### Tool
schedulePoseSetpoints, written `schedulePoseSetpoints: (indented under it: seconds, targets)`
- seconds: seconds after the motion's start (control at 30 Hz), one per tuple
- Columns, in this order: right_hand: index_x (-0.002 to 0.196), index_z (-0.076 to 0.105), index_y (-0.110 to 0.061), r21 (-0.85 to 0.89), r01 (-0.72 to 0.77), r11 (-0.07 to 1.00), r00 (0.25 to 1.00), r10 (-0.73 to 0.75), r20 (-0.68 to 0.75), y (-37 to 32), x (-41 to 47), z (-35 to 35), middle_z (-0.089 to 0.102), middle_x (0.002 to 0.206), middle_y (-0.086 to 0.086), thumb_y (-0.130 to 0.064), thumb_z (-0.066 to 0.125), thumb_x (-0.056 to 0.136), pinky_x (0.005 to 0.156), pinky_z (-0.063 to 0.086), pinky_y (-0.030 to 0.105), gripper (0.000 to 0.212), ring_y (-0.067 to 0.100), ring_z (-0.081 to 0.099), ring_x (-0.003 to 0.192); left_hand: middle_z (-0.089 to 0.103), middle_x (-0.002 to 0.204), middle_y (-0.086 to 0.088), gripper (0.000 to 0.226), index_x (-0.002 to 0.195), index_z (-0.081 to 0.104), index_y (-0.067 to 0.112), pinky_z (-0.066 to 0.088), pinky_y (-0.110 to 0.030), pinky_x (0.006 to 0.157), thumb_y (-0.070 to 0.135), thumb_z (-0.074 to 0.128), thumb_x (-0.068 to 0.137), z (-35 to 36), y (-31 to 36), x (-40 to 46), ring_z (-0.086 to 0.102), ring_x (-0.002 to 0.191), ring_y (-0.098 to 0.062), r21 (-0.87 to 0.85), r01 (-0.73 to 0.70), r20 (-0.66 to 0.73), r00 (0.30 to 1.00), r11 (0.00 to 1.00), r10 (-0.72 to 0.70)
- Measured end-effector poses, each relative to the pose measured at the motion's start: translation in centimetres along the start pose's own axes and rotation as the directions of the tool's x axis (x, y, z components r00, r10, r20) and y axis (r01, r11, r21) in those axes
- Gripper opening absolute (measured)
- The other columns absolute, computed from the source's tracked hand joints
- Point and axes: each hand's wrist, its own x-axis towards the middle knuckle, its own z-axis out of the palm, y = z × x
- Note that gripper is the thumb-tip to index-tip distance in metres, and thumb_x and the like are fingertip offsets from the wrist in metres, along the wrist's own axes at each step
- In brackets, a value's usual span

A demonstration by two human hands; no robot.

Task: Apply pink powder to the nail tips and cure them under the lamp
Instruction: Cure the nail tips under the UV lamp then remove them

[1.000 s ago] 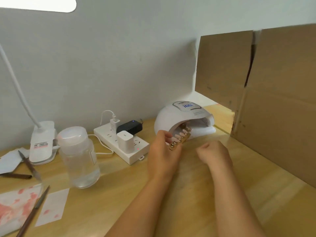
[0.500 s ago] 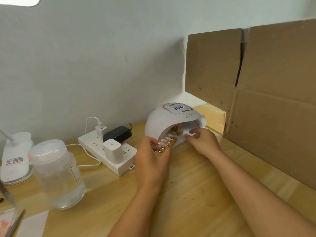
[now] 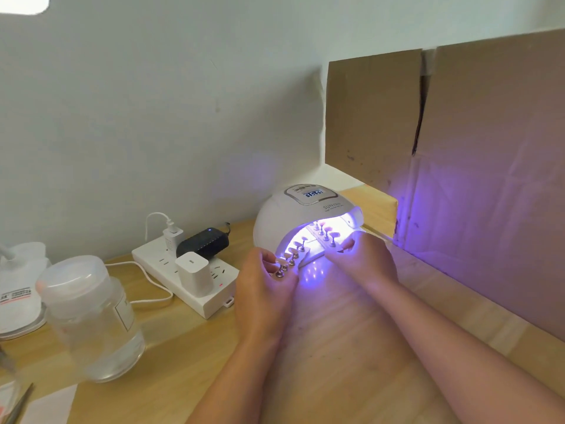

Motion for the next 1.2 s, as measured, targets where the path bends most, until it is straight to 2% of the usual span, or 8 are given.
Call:
schedulePoseSetpoints:
  seconds: [0.27, 0.4, 0.67, 0.8, 0.93, 1.03, 1.13, 1.2]
  targets:
    - [0.061, 0.04, -0.019, -0.164, -0.071, 0.984, 0.99, 0.049, -0.134, 3.8, -2.4, -3.3, 0.049, 0.06, -0.008, -0.043, 0.067, 0.068, 0.045, 0.023, 0.024, 0.037, 0.011, 0.046, 0.056, 0.052, 0.072, 0.012, 0.03, 0.073, 0.044, 0.029, 0.032, -0.013, 0.052, 0.018, 0.072, 0.071, 0.0, 0.1, 0.0, 0.05, 0.068, -0.003, -0.007, 0.012, 0.008, 1.0, 1.0, -0.012]
    - [0.065, 0.042, -0.02, -0.254, -0.115, 0.96, 0.989, 0.088, -0.117, 4.3, -2.2, -3.6, 0.049, 0.069, -0.004, -0.045, 0.061, 0.075, 0.05, 0.027, 0.029, 0.033, 0.024, 0.054, 0.075, 0.054, 0.072, 0.01, 0.023, 0.082, 0.052, 0.018, 0.033, -0.01, 0.053, 0.021, 0.072, 0.074, 0.1, -0.1, 0.2, 0.05, 0.069, -0.002, -0.001, -0.024, 0.033, 0.999, 1.0, 0.024]
    - [0.06, 0.039, -0.019, -0.4, -0.156, 0.903, 0.986, 0.118, -0.118, 4.0, 1.1, -2.5, 0.066, 0.088, 0.002, -0.053, 0.048, 0.088, 0.053, 0.029, 0.025, 0.045, 0.025, 0.062, 0.088, 0.052, 0.07, 0.012, 0.024, 0.082, 0.051, 0.017, 0.034, -0.006, 0.055, 0.015, 0.073, 0.073, 0.0, -0.1, 0.3, 0.047, 0.065, 0.008, -0.007, -0.043, 0.028, 0.999, 0.999, 0.043]
    - [0.066, 0.045, -0.02, -0.327, -0.17, 0.93, 0.978, 0.119, -0.171, 4.3, 1.9, -2.2, 0.067, 0.098, 0.002, -0.055, 0.053, 0.085, 0.059, 0.031, 0.024, 0.041, 0.023, 0.061, 0.094, 0.052, 0.071, 0.013, 0.025, 0.08, 0.05, 0.02, 0.034, -0.007, 0.054, 0.016, 0.073, 0.073, 0.2, -0.2, 0.3, 0.048, 0.066, 0.008, -0.008, -0.039, 0.035, 0.999, 0.999, 0.04]
    - [0.058, 0.053, -0.012, -0.139, -0.062, 0.988, 0.981, 0.034, -0.19, 4.9, 1.4, -2.2, 0.068, 0.108, -0.007, -0.044, 0.059, 0.085, 0.048, 0.025, 0.019, 0.042, 0.016, 0.062, 0.098, 0.052, 0.07, 0.012, 0.026, 0.078, 0.049, 0.021, 0.033, -0.007, 0.053, 0.015, 0.073, 0.073, 0.2, -0.3, 0.2, 0.047, 0.065, 0.0, -0.009, -0.037, 0.03, 0.999, 0.999, 0.037]
    - [0.084, 0.07, -0.017, -0.19, -0.056, 0.98, 0.99, 0.03, -0.139, 4.8, 1.5, -2.1, 0.068, 0.098, -0.002, -0.043, 0.046, 0.091, 0.055, 0.041, 0.023, 0.036, 0.019, 0.06, 0.086, 0.052, 0.07, 0.012, 0.029, 0.075, 0.047, 0.025, 0.033, -0.007, 0.053, 0.015, 0.074, 0.072, 0.1, -0.4, 0.2, 0.047, 0.063, -0.001, -0.015, -0.047, 0.025, 0.999, 0.999, 0.048]
    - [0.138, 0.039, -0.02, -0.367, -0.071, 0.928, 0.996, 0.044, -0.081, 4.4, 1.8, -1.9, 0.056, 0.124, 0.006, -0.044, 0.035, 0.095, 0.078, 0.042, 0.031, 0.049, 0.026, 0.054, 0.11, 0.052, 0.072, 0.013, 0.026, 0.079, 0.048, 0.023, 0.033, -0.006, 0.053, 0.016, 0.073, 0.073, 0.0, -0.5, 0.2, 0.047, 0.065, 0.001, -0.012, -0.041, 0.024, 0.999, 0.999, 0.042]
    - [0.143, 0.031, -0.021, -0.365, -0.005, 0.931, 0.999, -0.013, -0.049, 4.5, 1.7, -1.7, 0.05, 0.134, 0.005, -0.039, 0.036, 0.096, 0.08, 0.041, 0.031, 0.05, 0.026, 0.05, 0.118, 0.053, 0.073, 0.012, 0.025, 0.08, 0.049, 0.022, 0.033, -0.006, 0.054, 0.016, 0.073, 0.073, 0.0, -0.5, 0.2, 0.048, 0.067, 0.002, -0.027, -0.033, 0.026, 0.999, 0.999, 0.033]
